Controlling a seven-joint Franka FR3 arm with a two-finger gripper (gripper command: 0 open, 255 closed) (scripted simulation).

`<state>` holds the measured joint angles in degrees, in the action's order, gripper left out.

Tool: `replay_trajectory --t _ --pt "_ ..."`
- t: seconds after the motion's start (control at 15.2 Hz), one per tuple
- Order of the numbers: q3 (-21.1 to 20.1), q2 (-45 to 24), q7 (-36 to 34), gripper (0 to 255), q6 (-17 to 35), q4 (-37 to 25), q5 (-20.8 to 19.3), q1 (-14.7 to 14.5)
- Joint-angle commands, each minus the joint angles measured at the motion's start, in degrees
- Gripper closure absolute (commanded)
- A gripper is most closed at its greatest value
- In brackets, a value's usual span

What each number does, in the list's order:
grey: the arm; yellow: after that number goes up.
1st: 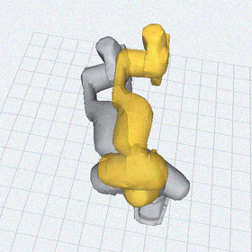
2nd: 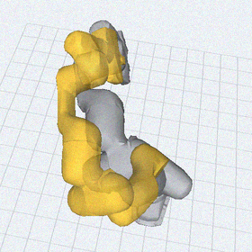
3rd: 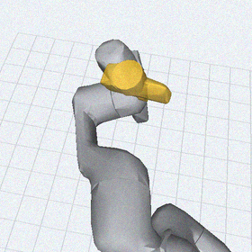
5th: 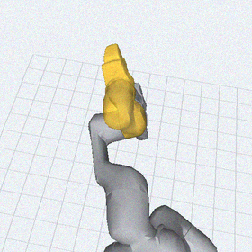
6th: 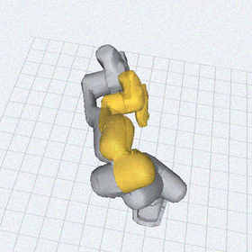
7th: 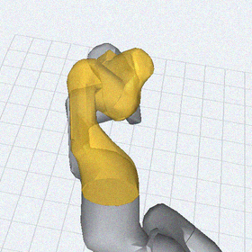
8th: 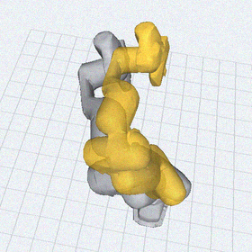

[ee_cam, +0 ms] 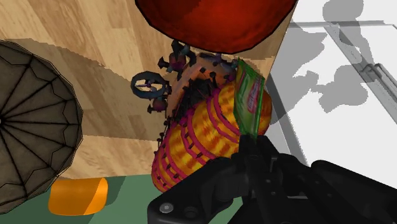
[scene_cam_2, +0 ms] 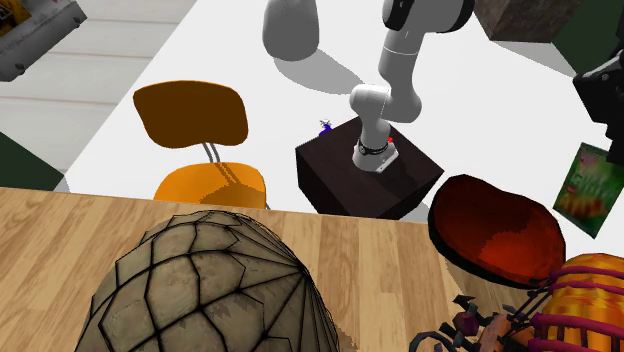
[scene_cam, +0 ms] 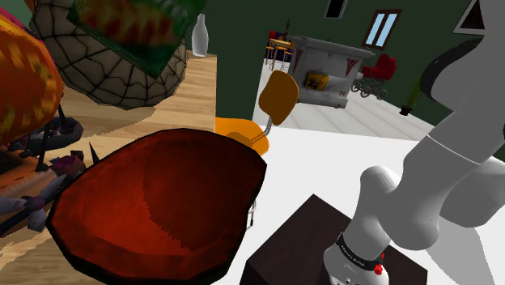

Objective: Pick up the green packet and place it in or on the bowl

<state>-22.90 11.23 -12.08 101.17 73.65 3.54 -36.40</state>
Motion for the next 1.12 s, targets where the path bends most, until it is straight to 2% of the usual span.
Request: replay_trajectory --t 0.0,1.06 --pt "0.3 1.5 0.2 255 1.8 3.3 0.7 -0.1" --pt "2.4 10.4 2.8 255 15.6 25.6 4.6 -1.1"
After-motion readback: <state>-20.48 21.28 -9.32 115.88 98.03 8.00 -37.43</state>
